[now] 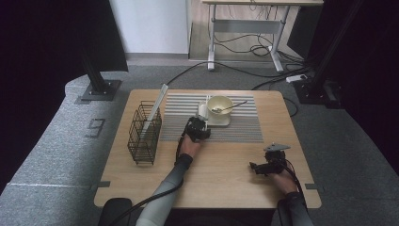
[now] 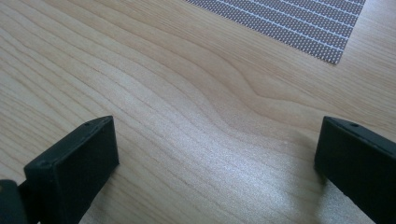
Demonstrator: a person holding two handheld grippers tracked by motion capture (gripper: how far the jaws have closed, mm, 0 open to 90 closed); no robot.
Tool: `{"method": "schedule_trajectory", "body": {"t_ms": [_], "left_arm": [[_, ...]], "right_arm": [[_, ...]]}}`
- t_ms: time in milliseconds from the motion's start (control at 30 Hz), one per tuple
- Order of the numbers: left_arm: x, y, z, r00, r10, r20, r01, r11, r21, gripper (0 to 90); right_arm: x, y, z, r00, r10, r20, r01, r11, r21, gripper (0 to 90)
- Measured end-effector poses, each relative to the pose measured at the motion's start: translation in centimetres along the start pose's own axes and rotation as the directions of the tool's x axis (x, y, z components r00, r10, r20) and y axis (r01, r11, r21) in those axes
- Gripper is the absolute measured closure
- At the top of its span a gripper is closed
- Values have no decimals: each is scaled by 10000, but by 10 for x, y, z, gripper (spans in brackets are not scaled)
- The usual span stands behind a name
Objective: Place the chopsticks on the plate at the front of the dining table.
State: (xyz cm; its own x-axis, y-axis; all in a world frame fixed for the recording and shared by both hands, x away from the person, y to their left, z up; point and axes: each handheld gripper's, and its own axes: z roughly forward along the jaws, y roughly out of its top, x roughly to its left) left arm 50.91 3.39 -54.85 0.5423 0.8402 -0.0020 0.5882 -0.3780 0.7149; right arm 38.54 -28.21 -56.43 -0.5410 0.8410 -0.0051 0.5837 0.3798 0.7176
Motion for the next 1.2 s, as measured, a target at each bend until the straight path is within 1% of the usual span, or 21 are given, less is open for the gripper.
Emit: {"method": "schedule_trajectory", "body": {"t_ms": [100, 267, 300, 500, 767, 867, 1000, 1200], "left_arm": [[-3, 1, 1, 9999, 103, -40, -103, 9999, -2, 586], [-5, 2, 3, 10000, 83, 26, -83, 10000, -3, 605], [-5, 2, 3, 9999, 99, 22, -99, 10000, -5, 620], [-6, 2, 4, 9999, 87, 108, -86, 10000, -28, 623], [-6, 2, 4, 9999, 128, 96, -127, 9999, -27, 618], [-5, 2, 4, 9999, 143, 96, -143, 9999, -20, 589], [-3, 1, 2, 9999, 101, 83, -100, 9999, -131, 545], [0, 2, -6, 9998, 111, 184, -104, 9992, -390, 476]], "right_arm": [[0, 0, 0, 10000, 1, 1, -1, 10000, 2, 0], [0, 0, 0, 10000, 1, 1, -1, 10000, 1, 0], [0, 0, 0, 10000, -1, -1, 1, 10000, 0, 0], [0, 0, 0, 10000, -2, 0, 2, 10000, 0, 0], [0, 0, 0, 10000, 0, 1, 0, 10000, 0, 0], [0, 0, 0, 10000, 0, 0, 0, 10000, 0, 0], [0, 0, 0, 10000, 0, 1, 0, 10000, -1, 0], [0, 0, 0, 10000, -2, -1, 2, 10000, -1, 0]]}}
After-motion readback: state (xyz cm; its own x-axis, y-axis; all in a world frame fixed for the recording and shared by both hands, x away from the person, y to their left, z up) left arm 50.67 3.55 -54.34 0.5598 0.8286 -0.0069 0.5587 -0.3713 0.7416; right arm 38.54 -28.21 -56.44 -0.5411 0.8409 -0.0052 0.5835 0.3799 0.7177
